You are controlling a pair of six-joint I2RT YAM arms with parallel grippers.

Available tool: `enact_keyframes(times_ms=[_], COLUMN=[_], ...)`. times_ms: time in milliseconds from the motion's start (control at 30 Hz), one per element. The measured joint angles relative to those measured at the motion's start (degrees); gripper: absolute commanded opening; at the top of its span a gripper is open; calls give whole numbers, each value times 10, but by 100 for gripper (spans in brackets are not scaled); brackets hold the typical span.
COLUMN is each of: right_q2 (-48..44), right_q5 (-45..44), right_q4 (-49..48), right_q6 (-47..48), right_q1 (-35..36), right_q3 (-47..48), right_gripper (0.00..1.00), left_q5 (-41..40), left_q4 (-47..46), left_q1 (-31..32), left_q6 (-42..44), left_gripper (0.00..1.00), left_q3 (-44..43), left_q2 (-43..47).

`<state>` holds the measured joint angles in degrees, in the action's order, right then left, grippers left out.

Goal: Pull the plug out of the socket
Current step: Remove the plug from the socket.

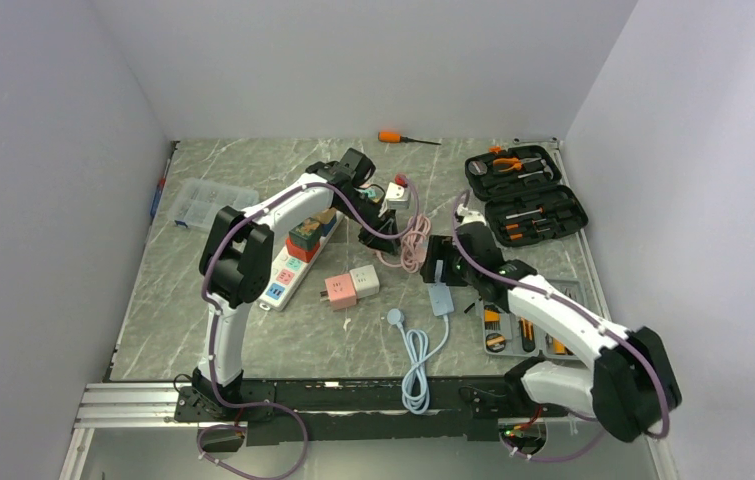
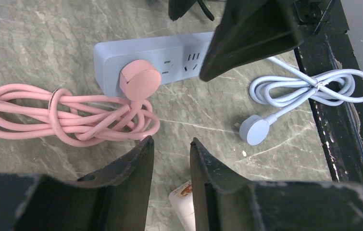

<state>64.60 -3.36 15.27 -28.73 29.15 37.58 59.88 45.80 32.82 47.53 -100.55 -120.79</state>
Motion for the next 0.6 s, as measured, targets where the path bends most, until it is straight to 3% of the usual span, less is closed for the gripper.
enact_keyframes(times_ms=[233, 300, 600], right_q2=[90, 105, 137], right_q5=[-16, -16, 9], right_q4=[-33, -52, -128], right_q6=[2, 2, 2], right_q1=[0, 0, 2], right_q3=[-6, -9, -20], right_gripper=[65, 57, 2], left_q5=[-6, -10, -21], left_q4=[8, 3, -9], left_q1=[0, 0, 0], left_q6=[10, 9, 11], left_gripper=[88, 97, 99], left_q3=[5, 17, 45], left_q2=[8, 15, 38])
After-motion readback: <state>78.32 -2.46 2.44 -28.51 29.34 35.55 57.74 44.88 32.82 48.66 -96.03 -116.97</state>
